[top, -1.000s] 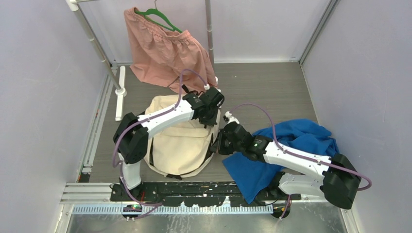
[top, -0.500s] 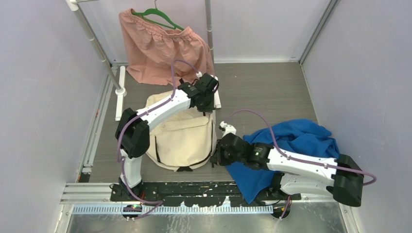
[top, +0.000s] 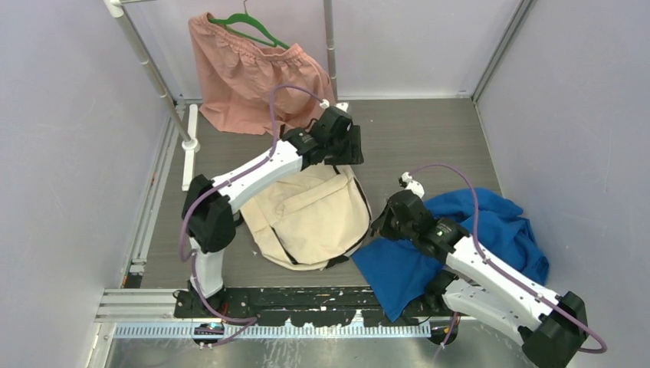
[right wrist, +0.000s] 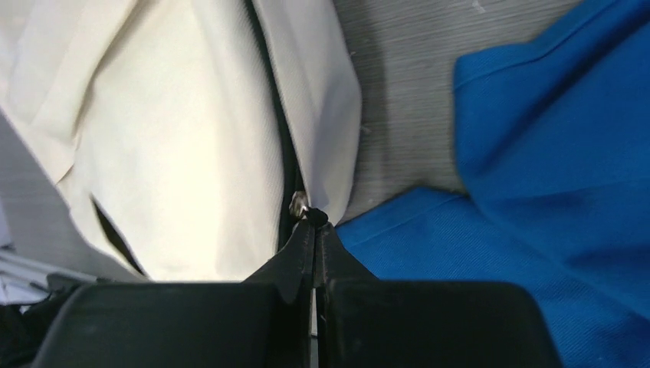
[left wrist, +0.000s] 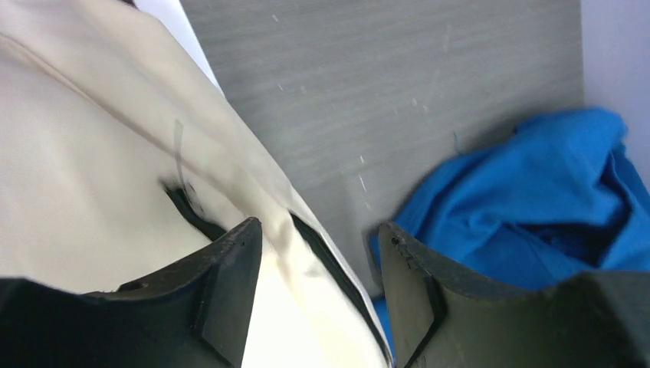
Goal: Pack the student bag
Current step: Zip the student bag at the center of the board.
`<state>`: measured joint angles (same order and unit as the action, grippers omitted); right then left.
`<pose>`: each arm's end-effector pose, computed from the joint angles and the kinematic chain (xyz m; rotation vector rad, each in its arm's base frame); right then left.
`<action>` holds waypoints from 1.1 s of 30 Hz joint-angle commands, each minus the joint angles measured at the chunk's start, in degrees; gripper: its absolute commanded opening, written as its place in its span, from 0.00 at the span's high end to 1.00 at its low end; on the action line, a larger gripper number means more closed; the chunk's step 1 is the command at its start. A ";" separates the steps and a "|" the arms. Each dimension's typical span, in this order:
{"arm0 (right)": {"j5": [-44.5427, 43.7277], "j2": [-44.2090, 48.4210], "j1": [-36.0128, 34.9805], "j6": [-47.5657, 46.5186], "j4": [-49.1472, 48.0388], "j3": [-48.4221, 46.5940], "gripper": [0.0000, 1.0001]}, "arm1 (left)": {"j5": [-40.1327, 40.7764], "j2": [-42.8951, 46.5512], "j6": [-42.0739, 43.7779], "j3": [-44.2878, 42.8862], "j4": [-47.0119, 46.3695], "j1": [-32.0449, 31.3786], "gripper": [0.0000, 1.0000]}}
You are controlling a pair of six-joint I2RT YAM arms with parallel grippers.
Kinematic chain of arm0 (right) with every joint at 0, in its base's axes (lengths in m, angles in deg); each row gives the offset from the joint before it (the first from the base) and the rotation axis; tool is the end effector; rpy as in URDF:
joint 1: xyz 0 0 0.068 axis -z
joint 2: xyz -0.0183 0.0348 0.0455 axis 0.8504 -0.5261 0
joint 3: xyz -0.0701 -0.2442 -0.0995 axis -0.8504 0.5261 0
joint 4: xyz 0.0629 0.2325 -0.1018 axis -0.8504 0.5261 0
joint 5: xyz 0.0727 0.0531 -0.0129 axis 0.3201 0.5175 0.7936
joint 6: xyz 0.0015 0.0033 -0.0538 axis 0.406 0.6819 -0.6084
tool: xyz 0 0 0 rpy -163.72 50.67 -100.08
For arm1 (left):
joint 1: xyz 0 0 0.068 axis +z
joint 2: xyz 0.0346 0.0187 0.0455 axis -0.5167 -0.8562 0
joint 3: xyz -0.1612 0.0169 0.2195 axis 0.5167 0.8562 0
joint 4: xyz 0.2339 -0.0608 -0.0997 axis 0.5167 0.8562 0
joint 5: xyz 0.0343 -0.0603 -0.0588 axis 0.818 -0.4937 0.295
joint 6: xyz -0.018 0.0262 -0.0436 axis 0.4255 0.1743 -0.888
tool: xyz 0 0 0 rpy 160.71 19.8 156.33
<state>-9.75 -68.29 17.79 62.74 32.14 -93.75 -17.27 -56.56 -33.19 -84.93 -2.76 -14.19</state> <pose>0.1311 0.1045 0.2351 0.2630 2.3930 0.5835 0.3221 -0.3217 0.3063 0.0546 2.3931 -0.6650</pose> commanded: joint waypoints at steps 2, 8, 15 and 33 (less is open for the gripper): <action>2.01 -5.57 6.53 -3.07 -4.87 -0.70 0.99 | -4.82 8.78 4.32 3.39 -2.49 -1.99 0.40; 3.57 -7.22 9.49 -4.12 -5.87 -1.87 0.99 | -7.20 7.78 1.69 4.06 3.75 -3.55 0.34; 5.33 -4.71 10.82 -3.24 -6.43 -1.42 0.99 | -6.91 2.69 -3.46 4.74 1.27 -3.66 0.35; 6.91 -4.61 10.81 -2.82 -6.78 -1.38 0.99 | 6.49 -11.58 -8.53 -12.47 16.87 -8.55 0.42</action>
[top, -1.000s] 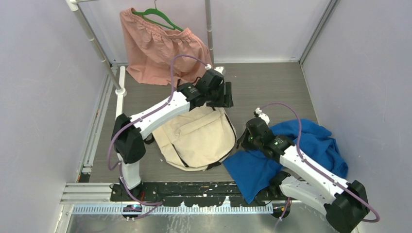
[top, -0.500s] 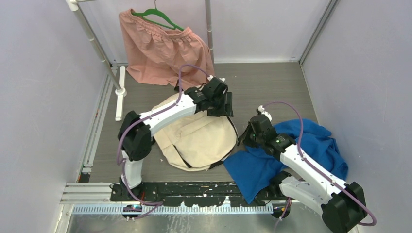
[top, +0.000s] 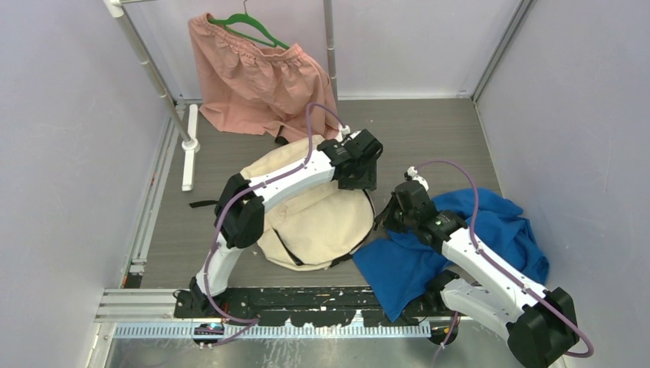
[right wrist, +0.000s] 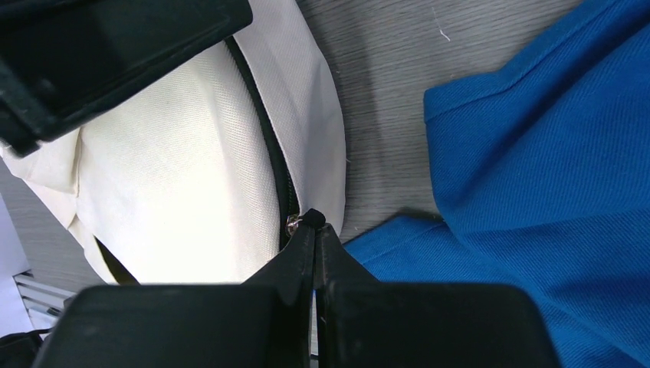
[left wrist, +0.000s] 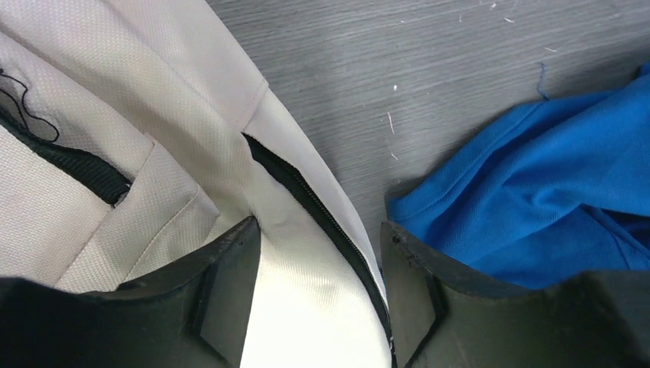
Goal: Pack the student bag
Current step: Zip the student bag at the center of the board.
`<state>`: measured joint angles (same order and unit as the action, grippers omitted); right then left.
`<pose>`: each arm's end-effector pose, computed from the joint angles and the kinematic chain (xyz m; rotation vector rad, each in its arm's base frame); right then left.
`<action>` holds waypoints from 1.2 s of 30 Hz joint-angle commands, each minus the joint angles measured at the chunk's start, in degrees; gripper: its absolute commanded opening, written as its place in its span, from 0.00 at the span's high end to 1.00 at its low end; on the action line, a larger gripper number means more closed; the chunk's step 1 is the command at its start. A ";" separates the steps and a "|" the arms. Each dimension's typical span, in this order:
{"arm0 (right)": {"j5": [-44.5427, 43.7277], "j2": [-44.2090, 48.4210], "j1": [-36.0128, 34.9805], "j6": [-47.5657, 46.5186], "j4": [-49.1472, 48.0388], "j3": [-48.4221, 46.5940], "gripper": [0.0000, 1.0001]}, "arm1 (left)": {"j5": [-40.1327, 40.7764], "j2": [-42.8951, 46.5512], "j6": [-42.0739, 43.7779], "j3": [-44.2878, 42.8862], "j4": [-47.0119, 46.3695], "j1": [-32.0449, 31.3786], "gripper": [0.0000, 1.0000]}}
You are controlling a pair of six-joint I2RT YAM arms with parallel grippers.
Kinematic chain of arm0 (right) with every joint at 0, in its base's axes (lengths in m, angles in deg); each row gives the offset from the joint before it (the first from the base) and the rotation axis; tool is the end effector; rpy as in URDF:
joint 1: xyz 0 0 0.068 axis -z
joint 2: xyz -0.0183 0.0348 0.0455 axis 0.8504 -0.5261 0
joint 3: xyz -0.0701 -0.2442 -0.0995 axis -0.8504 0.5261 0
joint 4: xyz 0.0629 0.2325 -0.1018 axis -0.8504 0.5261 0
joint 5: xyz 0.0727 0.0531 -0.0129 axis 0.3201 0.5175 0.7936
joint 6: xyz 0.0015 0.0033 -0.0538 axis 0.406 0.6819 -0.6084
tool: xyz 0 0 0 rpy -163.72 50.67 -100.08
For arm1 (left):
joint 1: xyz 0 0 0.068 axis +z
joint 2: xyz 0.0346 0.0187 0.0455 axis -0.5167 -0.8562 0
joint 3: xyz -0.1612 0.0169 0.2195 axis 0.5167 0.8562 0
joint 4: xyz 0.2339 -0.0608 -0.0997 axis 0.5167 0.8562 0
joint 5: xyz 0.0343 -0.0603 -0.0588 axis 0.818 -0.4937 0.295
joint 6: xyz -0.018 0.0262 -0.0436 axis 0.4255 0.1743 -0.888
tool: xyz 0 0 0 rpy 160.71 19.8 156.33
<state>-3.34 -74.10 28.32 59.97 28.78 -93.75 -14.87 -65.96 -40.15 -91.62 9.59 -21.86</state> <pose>0.1604 0.0905 0.2235 0.3750 2.4330 0.5622 0.2879 -0.3748 0.2558 0.0751 2.6367 -0.5061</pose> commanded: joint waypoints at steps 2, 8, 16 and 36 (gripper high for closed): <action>0.64 1.64 0.27 0.01 -3.30 -1.21 0.99 | 4.13 -2.83 -1.94 -6.56 4.69 -0.99 0.52; 0.56 3.66 0.28 -0.20 -1.90 -0.82 0.99 | 2.37 -2.97 -1.09 -6.08 2.77 -0.99 0.97; 3.73 4.81 0.29 -0.36 -0.67 -0.07 0.99 | 8.93 -3.56 0.64 -8.20 2.20 -0.74 1.00; -0.33 15.91 -12.22 8.78 7.84 5.67 0.99 | 7.95 -5.52 5.98 -16.89 5.35 4.13 0.93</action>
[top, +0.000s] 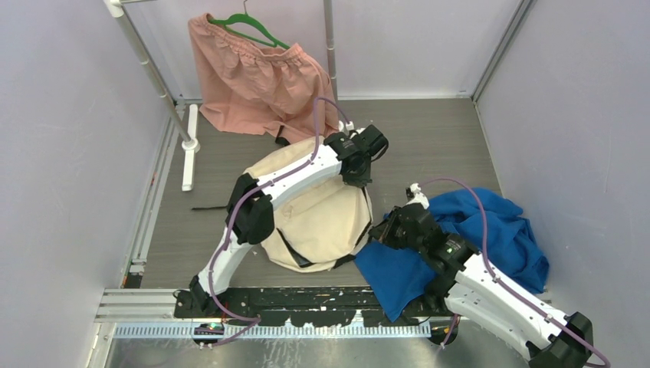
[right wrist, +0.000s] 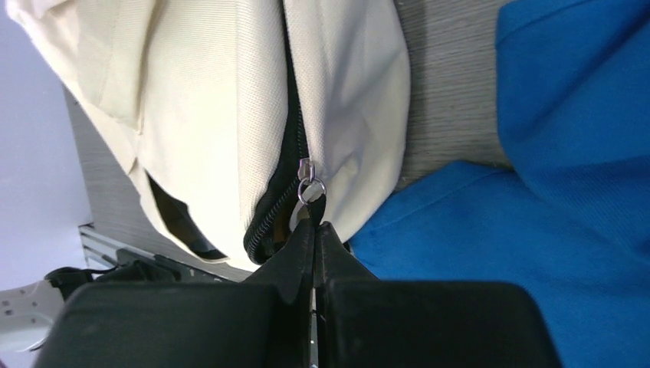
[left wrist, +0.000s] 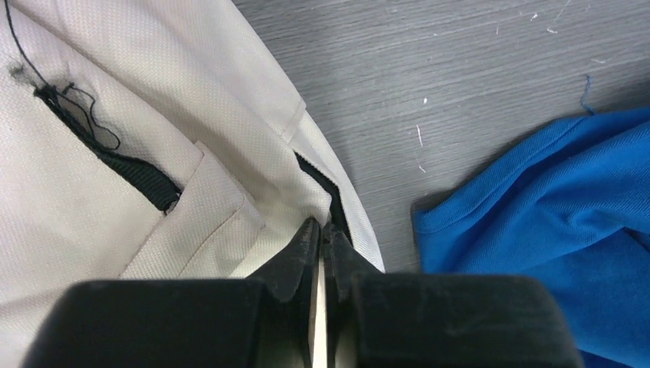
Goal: Pack the student bag
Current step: Zip the student bag at the center of the board.
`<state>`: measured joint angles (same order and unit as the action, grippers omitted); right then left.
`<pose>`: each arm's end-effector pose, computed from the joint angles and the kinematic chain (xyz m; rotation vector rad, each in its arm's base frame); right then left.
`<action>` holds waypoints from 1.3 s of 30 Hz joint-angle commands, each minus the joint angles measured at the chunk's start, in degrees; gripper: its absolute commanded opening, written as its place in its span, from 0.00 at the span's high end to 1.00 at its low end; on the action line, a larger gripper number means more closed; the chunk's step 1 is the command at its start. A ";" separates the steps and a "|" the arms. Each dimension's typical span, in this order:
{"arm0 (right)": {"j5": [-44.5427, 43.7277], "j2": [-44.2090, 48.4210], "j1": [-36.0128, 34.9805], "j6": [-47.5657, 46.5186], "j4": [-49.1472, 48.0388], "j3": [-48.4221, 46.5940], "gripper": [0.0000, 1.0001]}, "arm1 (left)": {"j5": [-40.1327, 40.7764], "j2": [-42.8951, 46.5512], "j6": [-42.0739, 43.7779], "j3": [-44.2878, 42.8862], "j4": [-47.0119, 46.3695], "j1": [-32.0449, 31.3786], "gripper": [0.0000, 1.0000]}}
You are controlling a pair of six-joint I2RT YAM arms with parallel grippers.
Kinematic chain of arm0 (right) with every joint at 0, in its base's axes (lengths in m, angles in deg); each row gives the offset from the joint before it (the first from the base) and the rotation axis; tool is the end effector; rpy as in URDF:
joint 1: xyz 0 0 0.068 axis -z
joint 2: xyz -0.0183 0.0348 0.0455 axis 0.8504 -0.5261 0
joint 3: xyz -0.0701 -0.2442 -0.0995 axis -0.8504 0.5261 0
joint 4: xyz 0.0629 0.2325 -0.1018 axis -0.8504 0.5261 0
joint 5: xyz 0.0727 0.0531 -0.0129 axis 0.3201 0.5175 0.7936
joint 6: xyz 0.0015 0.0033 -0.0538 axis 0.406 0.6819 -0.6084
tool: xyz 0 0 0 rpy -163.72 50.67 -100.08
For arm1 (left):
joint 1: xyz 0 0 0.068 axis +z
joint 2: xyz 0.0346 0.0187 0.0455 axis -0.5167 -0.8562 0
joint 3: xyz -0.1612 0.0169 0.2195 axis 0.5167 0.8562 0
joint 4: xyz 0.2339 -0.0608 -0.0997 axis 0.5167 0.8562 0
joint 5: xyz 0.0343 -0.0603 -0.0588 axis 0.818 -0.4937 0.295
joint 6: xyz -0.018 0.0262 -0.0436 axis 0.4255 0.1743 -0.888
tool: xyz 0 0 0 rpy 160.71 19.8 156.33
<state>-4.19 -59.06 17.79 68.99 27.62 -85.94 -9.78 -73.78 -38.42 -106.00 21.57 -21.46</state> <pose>0.1132 0.0937 0.2179 0.3436 2.3478 0.8080 0.3034 -0.3844 0.2585 0.0850 2.6528 -0.3178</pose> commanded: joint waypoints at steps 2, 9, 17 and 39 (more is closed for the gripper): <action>-0.79 0.14 -1.68 -0.77 9.19 -2.68 0.99 | -1.93 4.46 4.73 0.08 -6.66 3.27 0.57; -1.88 -3.43 -1.58 -1.74 8.24 -4.62 0.99 | -3.81 11.65 1.50 11.50 -12.80 -1.41 0.16; -2.99 -3.08 -1.57 -2.49 9.52 -6.99 0.99 | 1.98 1.89 -1.96 -2.60 2.29 -2.38 0.25; -3.21 -1.26 -1.59 -2.36 9.55 -6.04 0.99 | 9.49 -5.43 -0.17 -9.57 5.69 -5.08 1.00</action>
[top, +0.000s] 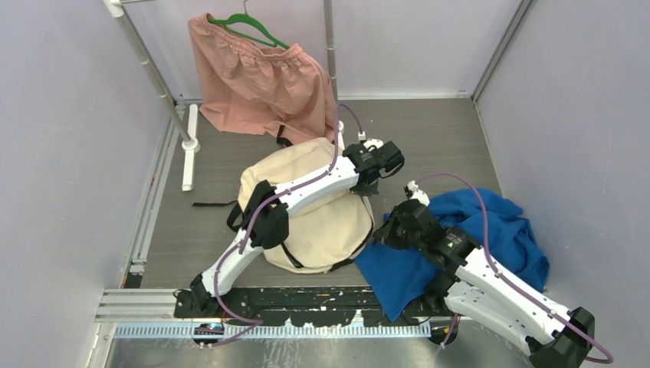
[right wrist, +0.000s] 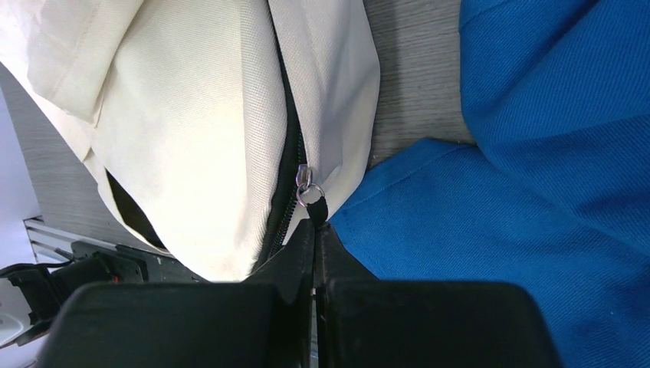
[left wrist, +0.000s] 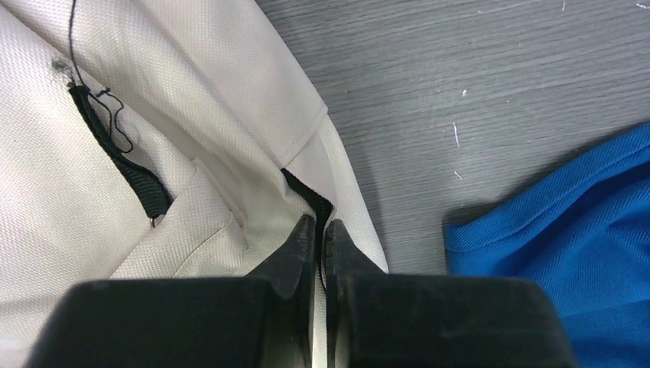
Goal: Pack the student bag
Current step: Zip the student bag at the center of the board.
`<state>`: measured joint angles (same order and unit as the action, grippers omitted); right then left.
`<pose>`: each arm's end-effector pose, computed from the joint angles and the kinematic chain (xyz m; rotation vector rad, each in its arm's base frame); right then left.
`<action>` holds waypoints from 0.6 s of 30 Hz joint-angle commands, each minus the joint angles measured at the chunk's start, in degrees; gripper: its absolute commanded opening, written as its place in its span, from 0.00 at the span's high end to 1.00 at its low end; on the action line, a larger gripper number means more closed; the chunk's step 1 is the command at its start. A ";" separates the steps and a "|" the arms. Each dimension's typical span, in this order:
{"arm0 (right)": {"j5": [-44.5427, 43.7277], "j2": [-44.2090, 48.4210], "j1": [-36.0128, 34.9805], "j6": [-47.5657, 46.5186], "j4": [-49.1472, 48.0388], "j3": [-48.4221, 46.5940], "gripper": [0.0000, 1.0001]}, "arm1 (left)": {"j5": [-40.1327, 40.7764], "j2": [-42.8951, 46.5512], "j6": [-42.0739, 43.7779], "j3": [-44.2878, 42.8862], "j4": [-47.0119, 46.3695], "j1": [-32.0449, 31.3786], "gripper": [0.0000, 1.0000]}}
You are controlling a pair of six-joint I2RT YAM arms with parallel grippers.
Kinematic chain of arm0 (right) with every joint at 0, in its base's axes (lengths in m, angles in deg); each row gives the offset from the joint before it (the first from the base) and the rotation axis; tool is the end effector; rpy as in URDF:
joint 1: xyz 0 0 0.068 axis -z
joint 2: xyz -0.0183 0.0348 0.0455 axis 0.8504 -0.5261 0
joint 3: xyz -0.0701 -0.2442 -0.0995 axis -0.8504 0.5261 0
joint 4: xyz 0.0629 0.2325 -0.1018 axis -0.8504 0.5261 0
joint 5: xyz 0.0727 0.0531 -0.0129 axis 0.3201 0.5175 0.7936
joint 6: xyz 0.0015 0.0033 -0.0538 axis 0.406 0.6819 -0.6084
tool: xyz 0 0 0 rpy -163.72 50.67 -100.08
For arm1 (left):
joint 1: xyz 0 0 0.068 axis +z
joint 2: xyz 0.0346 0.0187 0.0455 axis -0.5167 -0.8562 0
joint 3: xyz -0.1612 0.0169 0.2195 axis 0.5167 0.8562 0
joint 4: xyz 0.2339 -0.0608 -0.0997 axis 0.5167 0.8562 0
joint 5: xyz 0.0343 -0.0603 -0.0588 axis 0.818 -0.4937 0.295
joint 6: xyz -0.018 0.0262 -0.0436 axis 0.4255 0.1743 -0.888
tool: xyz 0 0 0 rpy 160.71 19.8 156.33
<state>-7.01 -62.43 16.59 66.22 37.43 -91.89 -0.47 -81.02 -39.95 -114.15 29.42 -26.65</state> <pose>0.1120 0.0944 0.2311 0.2909 2.4431 0.6480 0.2779 -0.4165 0.2356 0.1454 2.6272 -0.0864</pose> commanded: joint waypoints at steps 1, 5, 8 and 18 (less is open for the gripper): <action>-0.21 2.17 -0.46 0.40 -0.25 -0.12 0.99 | 0.17 2.27 1.66 -1.40 -2.58 0.29 1.00; 3.85 1.64 -0.84 1.89 -3.80 1.26 0.99 | 1.87 4.43 1.91 -1.59 -4.52 1.95 1.00; 5.44 0.60 -5.41 5.29 -9.34 4.04 0.99 | 3.33 5.43 2.07 -2.60 -6.53 3.50 1.00; -5.55 -7.90 -24.48 7.10 -12.36 -0.32 0.99 | 4.54 1.29 3.52 -11.50 -7.56 7.75 1.00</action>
<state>-17.35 -68.55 -1.49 71.20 23.95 -89.48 -4.84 -80.71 -37.28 -120.79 33.74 -24.18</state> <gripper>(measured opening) 0.037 0.025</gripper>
